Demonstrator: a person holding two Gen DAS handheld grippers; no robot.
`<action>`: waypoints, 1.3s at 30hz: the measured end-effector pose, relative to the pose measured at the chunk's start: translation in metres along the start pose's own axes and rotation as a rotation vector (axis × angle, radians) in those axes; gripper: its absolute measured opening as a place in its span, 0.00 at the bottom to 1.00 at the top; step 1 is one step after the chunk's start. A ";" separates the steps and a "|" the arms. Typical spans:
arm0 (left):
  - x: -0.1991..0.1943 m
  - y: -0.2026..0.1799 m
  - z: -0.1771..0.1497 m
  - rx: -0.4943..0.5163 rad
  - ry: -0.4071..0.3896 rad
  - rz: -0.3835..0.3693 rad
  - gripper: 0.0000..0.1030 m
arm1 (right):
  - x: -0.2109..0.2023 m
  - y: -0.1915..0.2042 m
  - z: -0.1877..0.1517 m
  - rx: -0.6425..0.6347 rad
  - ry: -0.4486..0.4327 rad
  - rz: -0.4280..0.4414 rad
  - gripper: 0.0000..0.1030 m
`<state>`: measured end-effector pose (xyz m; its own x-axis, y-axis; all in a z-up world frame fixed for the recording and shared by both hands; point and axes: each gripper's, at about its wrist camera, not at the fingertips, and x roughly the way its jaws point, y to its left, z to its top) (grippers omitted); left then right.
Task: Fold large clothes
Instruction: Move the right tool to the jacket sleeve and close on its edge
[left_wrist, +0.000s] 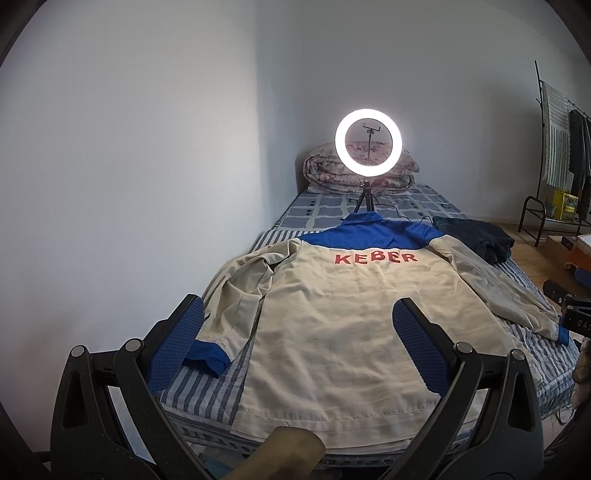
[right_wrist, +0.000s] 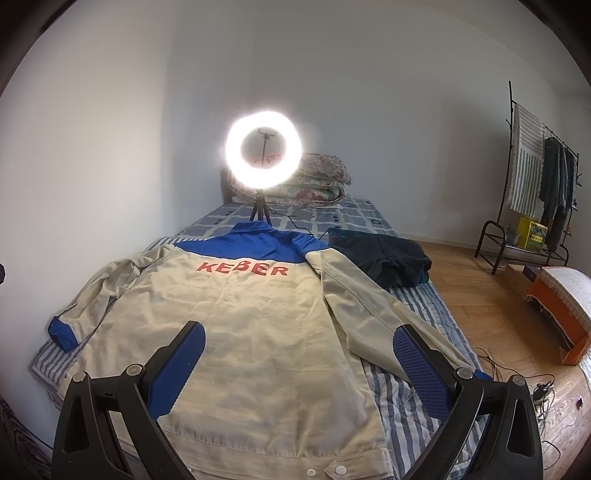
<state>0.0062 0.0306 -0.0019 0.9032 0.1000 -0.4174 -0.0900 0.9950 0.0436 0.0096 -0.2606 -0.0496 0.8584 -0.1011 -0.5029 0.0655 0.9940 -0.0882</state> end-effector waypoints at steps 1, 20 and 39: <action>0.001 0.002 -0.001 0.000 0.001 0.007 1.00 | 0.001 0.002 0.000 -0.001 0.002 0.004 1.00; 0.036 0.051 -0.017 -0.007 0.059 0.072 1.00 | 0.041 0.066 0.006 -0.105 -0.004 0.070 1.00; 0.075 0.130 -0.080 -0.085 0.176 -0.034 0.97 | 0.152 0.218 0.038 -0.146 0.247 0.590 0.86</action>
<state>0.0287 0.1678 -0.1000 0.8199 0.0572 -0.5697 -0.1024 0.9936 -0.0475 0.1742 -0.0580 -0.1125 0.5856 0.4353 -0.6838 -0.4654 0.8712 0.1561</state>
